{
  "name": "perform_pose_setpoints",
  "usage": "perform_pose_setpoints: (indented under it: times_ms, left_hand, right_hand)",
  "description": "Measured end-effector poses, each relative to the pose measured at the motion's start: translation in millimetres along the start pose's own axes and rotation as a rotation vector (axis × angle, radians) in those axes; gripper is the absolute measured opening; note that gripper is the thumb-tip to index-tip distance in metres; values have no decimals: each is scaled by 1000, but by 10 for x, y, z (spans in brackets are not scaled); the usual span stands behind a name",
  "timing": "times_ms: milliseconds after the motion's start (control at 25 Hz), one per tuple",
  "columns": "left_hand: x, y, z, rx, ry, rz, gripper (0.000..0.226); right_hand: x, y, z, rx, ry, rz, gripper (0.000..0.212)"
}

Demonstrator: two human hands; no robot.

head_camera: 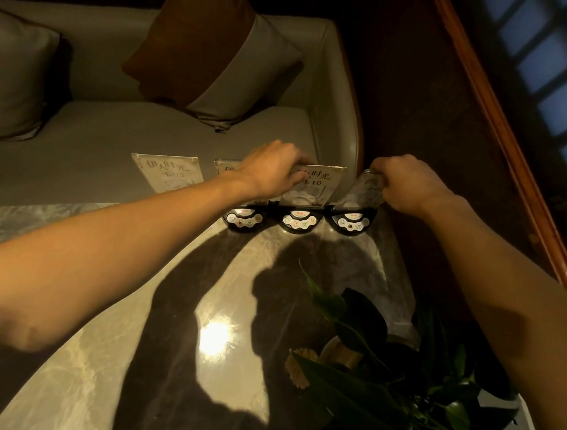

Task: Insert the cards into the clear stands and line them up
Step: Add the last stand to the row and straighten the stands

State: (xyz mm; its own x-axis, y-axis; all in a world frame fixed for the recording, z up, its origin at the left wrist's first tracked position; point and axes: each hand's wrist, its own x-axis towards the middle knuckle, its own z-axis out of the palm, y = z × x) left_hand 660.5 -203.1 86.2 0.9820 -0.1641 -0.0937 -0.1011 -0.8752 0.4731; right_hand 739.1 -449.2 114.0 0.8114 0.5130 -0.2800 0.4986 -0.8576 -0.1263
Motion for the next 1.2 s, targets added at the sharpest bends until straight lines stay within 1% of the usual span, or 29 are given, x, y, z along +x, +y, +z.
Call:
perform_pose_setpoints:
  times_ms: [320,520,800,1000,1200]
  left_hand:
    - [15,-9,17,0,21,4,31]
    - [23,-6,27,2,32,-6,32]
    - [14,-21,44,2,33,-12,33]
    - [3,-15,49,2,35,-4,33]
    - [-12,0,49,-4,32,-9,31]
  right_hand:
    - [17,-23,-48,-16,-14,-3,43]
    - [-4,3,-83,51,-48,0,31]
    - [-29,-12,-58,51,-21,-29,36]
    - [-46,20,-33,69,-19,-43,34]
    - [-38,27,31,95,-8,-22,37]
